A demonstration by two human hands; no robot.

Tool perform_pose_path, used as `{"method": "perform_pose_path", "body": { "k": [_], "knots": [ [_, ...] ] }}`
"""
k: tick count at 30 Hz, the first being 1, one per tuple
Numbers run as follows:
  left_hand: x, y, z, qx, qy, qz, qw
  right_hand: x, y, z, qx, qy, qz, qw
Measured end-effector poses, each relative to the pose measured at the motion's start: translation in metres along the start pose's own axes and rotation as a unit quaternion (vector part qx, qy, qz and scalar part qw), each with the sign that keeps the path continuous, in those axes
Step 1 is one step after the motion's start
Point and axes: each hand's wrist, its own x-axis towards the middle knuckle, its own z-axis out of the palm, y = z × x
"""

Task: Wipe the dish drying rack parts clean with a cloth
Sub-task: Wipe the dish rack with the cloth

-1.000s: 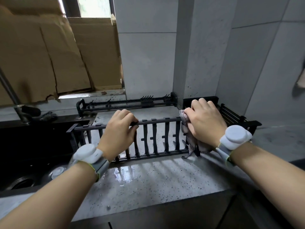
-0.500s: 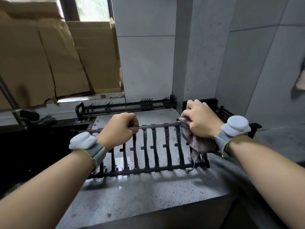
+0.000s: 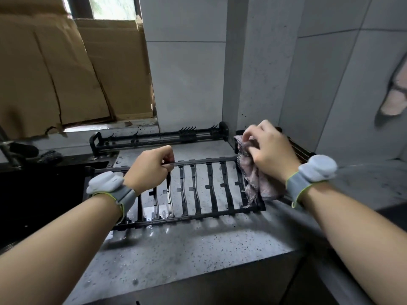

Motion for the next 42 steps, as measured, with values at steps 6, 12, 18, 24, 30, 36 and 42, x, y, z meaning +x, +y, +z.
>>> {"method": "perform_pose_path", "body": {
  "k": [6,12,18,24,30,36,42],
  "knots": [
    [0.001,-0.002,0.011,-0.033,0.015,-0.046,0.998,-0.038,0.002,0.035,-0.022,-0.049,0.031,0.998],
    [0.005,0.000,0.013,-0.043,0.023,-0.065,0.997,-0.078,0.006,0.015,0.030,-0.159,0.076,0.984],
    [0.007,0.001,0.011,-0.032,0.024,-0.048,0.998,-0.048,0.001,-0.015,0.101,-0.134,0.111,0.980],
    [0.004,0.003,0.009,-0.029,0.025,-0.050,0.998,-0.033,-0.012,0.031,-0.007,-0.045,0.023,0.999],
    [-0.001,0.004,0.011,-0.032,0.044,-0.033,0.998,-0.083,-0.017,0.042,-0.076,-0.171,-0.054,0.981],
    [0.001,0.011,0.013,-0.030,0.042,-0.024,0.998,-0.050,-0.023,0.014,0.056,-0.065,0.048,0.995],
    [-0.002,0.012,0.013,-0.026,0.049,-0.024,0.998,-0.022,-0.034,0.051,0.046,0.007,0.021,0.999]
  ]
}}
